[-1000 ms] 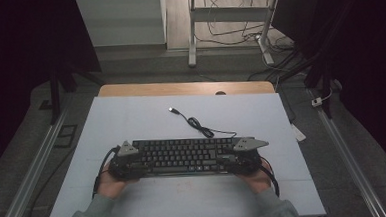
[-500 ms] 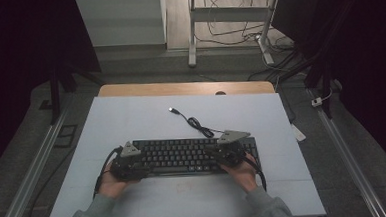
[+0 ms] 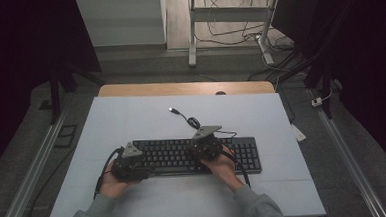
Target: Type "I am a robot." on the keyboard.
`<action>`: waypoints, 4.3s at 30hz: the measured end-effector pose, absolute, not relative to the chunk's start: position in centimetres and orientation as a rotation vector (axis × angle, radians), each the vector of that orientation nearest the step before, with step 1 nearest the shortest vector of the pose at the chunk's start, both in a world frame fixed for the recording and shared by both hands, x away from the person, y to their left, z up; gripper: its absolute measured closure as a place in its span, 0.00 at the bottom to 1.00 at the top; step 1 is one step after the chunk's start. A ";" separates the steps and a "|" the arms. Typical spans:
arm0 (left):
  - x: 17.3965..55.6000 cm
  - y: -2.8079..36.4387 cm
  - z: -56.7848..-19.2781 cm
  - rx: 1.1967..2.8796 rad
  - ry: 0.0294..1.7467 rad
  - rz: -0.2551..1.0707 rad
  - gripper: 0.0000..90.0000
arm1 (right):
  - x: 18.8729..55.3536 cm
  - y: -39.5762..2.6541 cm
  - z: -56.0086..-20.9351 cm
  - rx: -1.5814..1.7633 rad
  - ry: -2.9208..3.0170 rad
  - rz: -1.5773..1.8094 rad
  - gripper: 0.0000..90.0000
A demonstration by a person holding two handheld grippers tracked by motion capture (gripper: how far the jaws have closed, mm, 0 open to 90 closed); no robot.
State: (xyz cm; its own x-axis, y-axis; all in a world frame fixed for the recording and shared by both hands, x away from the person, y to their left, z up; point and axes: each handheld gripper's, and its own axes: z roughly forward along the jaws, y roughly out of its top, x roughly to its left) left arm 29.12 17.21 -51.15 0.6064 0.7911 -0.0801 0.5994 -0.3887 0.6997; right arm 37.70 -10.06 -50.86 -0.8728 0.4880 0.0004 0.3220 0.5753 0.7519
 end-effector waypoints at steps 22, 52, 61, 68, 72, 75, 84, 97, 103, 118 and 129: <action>29.1 17.2 -51.2 2.129 1.093 0.353 0.41 | 37.8 -9.7 -51.6 0.683 2.604 1.135 1.00; 29.6 18.8 -51.0 2.010 1.176 0.339 0.42 | 33.0 -18.9 -50.1 0.723 2.430 1.278 0.54; 29.5 18.8 -50.9 2.003 1.180 0.339 0.44 | 33.2 -18.7 -50.3 0.714 2.442 1.267 0.54; 29.5 18.5 -50.9 2.007 1.164 0.343 0.49 | 33.3 -18.6 -50.4 0.713 2.456 1.253 0.54; 29.4 18.3 -50.8 2.004 1.146 0.343 0.56 | 33.4 -18.6 -50.4 0.717 2.458 1.251 0.54; 29.3 18.0 -50.7 2.004 1.118 0.339 0.65 | 33.4 -18.6 -50.4 0.716 2.458 1.249 0.54; 29.1 17.0 -50.4 2.000 1.057 0.345 0.95 | 33.5 -18.5 -50.5 0.721 2.455 1.253 0.54; 30.0 13.5 -51.7 2.090 0.982 0.289 0.99 | 33.5 -18.4 -50.6 0.722 2.469 1.235 0.54; 30.3 13.1 -52.1 2.107 0.998 0.299 0.99 | 33.6 -18.4 -50.7 0.722 2.469 1.234 0.54; 30.5 11.8 -52.9 2.146 0.977 0.308 0.99 | 33.6 -18.3 -50.8 0.721 2.476 1.222 0.54; 29.8 14.5 -50.8 2.038 0.989 0.347 0.98 | 33.6 -18.5 -50.7 0.721 2.468 1.232 0.54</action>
